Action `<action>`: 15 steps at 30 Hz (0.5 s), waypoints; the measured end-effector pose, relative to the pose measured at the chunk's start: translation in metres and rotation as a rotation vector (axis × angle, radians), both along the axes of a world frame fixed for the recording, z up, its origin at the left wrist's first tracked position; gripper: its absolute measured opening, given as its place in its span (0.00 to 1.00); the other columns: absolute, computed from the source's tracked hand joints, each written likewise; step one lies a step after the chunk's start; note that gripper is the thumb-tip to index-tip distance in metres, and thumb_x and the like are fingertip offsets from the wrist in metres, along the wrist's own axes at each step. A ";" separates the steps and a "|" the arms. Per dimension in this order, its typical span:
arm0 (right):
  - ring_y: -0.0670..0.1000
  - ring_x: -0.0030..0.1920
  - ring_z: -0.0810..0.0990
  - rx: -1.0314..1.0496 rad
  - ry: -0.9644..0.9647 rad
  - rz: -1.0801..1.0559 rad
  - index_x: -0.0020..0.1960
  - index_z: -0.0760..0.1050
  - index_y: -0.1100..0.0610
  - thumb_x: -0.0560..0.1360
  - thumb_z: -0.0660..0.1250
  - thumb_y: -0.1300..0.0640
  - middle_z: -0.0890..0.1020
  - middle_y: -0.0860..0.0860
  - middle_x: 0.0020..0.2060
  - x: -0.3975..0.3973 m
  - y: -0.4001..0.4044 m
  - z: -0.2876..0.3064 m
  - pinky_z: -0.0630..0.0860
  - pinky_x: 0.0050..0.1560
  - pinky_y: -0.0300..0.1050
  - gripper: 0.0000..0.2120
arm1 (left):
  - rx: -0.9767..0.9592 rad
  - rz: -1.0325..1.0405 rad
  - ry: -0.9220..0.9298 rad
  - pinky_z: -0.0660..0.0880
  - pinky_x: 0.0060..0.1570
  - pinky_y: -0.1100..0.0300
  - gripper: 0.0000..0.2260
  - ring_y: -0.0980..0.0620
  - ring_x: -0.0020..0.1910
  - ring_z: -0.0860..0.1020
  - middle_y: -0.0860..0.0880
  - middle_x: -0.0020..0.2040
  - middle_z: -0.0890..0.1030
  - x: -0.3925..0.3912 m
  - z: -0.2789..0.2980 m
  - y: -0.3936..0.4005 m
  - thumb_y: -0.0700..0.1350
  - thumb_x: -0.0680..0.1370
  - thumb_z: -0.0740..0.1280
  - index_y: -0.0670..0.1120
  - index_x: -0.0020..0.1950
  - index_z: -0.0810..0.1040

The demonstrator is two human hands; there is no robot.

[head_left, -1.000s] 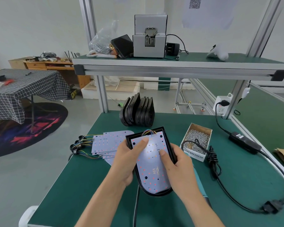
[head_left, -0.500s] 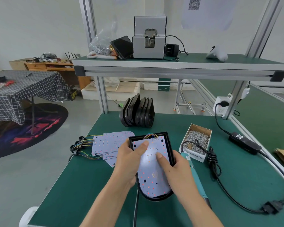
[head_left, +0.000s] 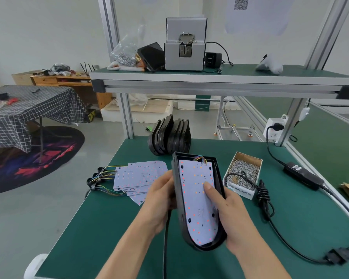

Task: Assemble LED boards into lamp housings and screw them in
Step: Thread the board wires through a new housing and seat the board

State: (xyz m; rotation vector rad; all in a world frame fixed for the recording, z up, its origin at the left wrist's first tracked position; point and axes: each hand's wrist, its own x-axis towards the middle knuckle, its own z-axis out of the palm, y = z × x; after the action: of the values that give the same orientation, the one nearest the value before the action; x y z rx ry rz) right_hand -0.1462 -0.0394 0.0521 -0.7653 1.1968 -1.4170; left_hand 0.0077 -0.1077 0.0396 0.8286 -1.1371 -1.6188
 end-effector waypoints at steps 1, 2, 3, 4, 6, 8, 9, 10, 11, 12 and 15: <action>0.58 0.53 0.87 -0.005 -0.034 0.017 0.59 0.83 0.59 0.74 0.72 0.48 0.88 0.56 0.53 -0.001 0.002 0.002 0.84 0.49 0.52 0.19 | -0.042 -0.004 -0.012 0.70 0.44 0.47 0.23 0.36 0.46 0.74 0.30 0.49 0.80 0.000 0.002 0.000 0.57 0.77 0.68 0.36 0.56 0.80; 0.58 0.52 0.87 -0.009 -0.062 0.036 0.59 0.83 0.59 0.74 0.72 0.48 0.88 0.57 0.54 -0.002 0.004 0.004 0.84 0.46 0.50 0.19 | -0.082 -0.005 -0.025 0.60 0.39 0.49 0.29 0.38 0.43 0.68 0.34 0.44 0.76 0.001 0.003 -0.001 0.61 0.76 0.69 0.33 0.56 0.77; 0.59 0.52 0.87 -0.014 -0.079 0.057 0.59 0.84 0.59 0.74 0.73 0.48 0.87 0.58 0.55 -0.004 0.007 0.006 0.84 0.45 0.49 0.18 | -0.110 -0.001 -0.037 0.54 0.41 0.46 0.34 0.40 0.44 0.65 0.38 0.46 0.73 0.001 0.003 -0.002 0.63 0.74 0.70 0.31 0.57 0.74; 0.59 0.52 0.87 -0.021 -0.082 0.074 0.59 0.84 0.59 0.75 0.75 0.48 0.87 0.58 0.55 -0.006 0.009 0.007 0.83 0.45 0.49 0.18 | -0.128 0.011 -0.047 0.53 0.43 0.45 0.35 0.41 0.45 0.64 0.39 0.47 0.72 0.002 0.002 -0.003 0.64 0.74 0.70 0.30 0.57 0.73; 0.60 0.52 0.87 -0.036 -0.071 0.090 0.57 0.85 0.57 0.75 0.77 0.47 0.87 0.59 0.55 -0.009 0.013 0.009 0.83 0.45 0.50 0.16 | -0.159 0.056 -0.054 0.59 0.43 0.46 0.31 0.42 0.44 0.66 0.38 0.45 0.75 0.002 -0.001 -0.005 0.62 0.75 0.70 0.34 0.57 0.76; 0.59 0.50 0.88 -0.046 -0.067 0.093 0.56 0.85 0.55 0.73 0.75 0.46 0.87 0.59 0.55 -0.012 0.014 0.011 0.83 0.44 0.50 0.17 | -0.171 0.114 -0.053 0.62 0.39 0.50 0.21 0.45 0.38 0.66 0.41 0.40 0.79 0.000 -0.004 -0.008 0.59 0.76 0.71 0.40 0.52 0.79; 0.58 0.48 0.88 -0.045 -0.070 0.094 0.55 0.86 0.55 0.72 0.75 0.45 0.87 0.59 0.53 -0.012 0.015 0.012 0.83 0.43 0.50 0.17 | -0.179 0.140 -0.070 0.61 0.35 0.54 0.18 0.49 0.34 0.66 0.45 0.36 0.80 -0.002 -0.006 -0.009 0.58 0.76 0.72 0.43 0.49 0.80; 0.57 0.45 0.88 -0.042 -0.079 0.092 0.54 0.86 0.56 0.72 0.75 0.46 0.87 0.59 0.52 -0.012 0.016 0.012 0.83 0.41 0.49 0.17 | -0.192 0.157 -0.093 0.60 0.33 0.57 0.16 0.51 0.31 0.65 0.49 0.34 0.80 -0.004 -0.007 -0.010 0.58 0.76 0.72 0.45 0.46 0.80; 0.57 0.42 0.87 -0.034 -0.095 0.092 0.54 0.86 0.57 0.71 0.75 0.46 0.87 0.59 0.50 -0.011 0.016 0.012 0.82 0.39 0.49 0.17 | -0.208 0.166 -0.114 0.62 0.31 0.61 0.14 0.54 0.29 0.67 0.50 0.33 0.81 -0.005 -0.008 -0.011 0.57 0.77 0.71 0.45 0.45 0.81; 0.56 0.41 0.87 -0.024 -0.113 0.094 0.54 0.86 0.58 0.70 0.75 0.46 0.87 0.59 0.49 -0.010 0.017 0.012 0.82 0.38 0.48 0.18 | -0.221 0.170 -0.133 0.65 0.32 0.63 0.14 0.56 0.29 0.71 0.50 0.34 0.82 -0.007 -0.010 -0.011 0.56 0.78 0.71 0.45 0.45 0.81; 0.57 0.40 0.86 0.001 -0.149 0.104 0.55 0.85 0.59 0.70 0.76 0.46 0.87 0.60 0.49 -0.010 0.020 0.012 0.82 0.38 0.48 0.20 | -0.229 0.191 -0.195 0.69 0.35 0.61 0.14 0.55 0.32 0.75 0.47 0.35 0.83 -0.011 -0.016 -0.012 0.57 0.78 0.70 0.47 0.44 0.82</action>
State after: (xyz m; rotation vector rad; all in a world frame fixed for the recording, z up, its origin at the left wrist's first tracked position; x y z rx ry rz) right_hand -0.1558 -0.0195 0.0638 -0.6993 1.0289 -1.3627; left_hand -0.0032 -0.1201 0.0238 0.9271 -1.3095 -1.2453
